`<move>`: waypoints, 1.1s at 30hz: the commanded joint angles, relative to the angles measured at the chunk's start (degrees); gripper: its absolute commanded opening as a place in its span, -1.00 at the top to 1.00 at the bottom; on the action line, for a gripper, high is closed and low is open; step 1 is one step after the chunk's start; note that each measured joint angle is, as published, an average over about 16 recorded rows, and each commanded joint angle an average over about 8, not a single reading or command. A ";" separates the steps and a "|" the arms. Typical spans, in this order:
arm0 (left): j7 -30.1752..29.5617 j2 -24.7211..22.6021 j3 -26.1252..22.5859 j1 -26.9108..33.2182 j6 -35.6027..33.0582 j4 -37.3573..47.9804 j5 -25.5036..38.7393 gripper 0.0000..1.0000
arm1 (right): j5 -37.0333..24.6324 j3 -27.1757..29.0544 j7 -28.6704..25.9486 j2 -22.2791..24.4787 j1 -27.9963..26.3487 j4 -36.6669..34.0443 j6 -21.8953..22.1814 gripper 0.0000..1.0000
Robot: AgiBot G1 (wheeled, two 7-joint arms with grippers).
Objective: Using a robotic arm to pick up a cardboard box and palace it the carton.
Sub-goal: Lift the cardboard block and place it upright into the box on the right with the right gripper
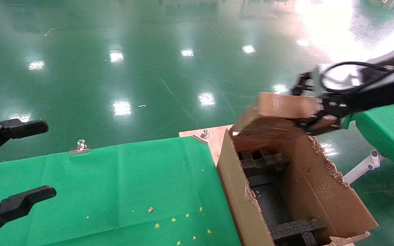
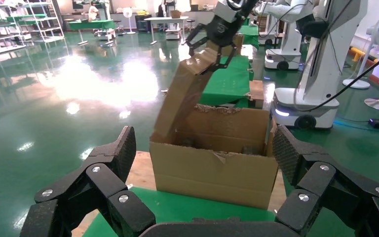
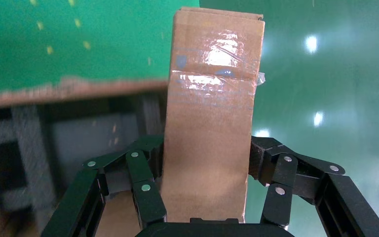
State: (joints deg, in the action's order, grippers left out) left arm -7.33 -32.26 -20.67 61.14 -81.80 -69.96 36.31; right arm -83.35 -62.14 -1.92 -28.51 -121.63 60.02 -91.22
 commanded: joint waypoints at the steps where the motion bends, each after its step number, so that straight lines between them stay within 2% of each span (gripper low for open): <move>1: 0.00 0.00 0.00 0.00 0.00 0.00 0.00 -1.00 | -0.49 -1.72 -0.50 2.10 -1.38 0.66 -0.05 1.00; 9: 0.00 0.00 0.00 0.00 0.00 0.00 0.00 -1.00 | 0.25 -7.77 -3.28 7.73 -2.36 0.85 0.47 1.00; 16: 0.00 0.00 0.00 0.00 0.00 0.00 0.00 -1.00 | 2.28 -10.54 -9.32 11.45 0.92 -3.70 3.50 1.00; 24: 0.00 0.00 0.00 0.00 0.00 0.00 0.00 -1.00 | 9.66 -12.76 -21.07 16.36 9.65 -6.32 12.58 1.00; 33: 0.00 0.00 0.00 0.00 0.00 0.00 0.00 -1.00 | 18.29 -16.28 -31.61 21.77 18.89 -0.81 25.66 1.00</move>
State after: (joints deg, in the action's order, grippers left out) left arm -7.33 -32.26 -20.67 61.14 -81.80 -69.96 36.31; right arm -65.58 -78.51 -33.23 -6.72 -103.03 59.56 -65.43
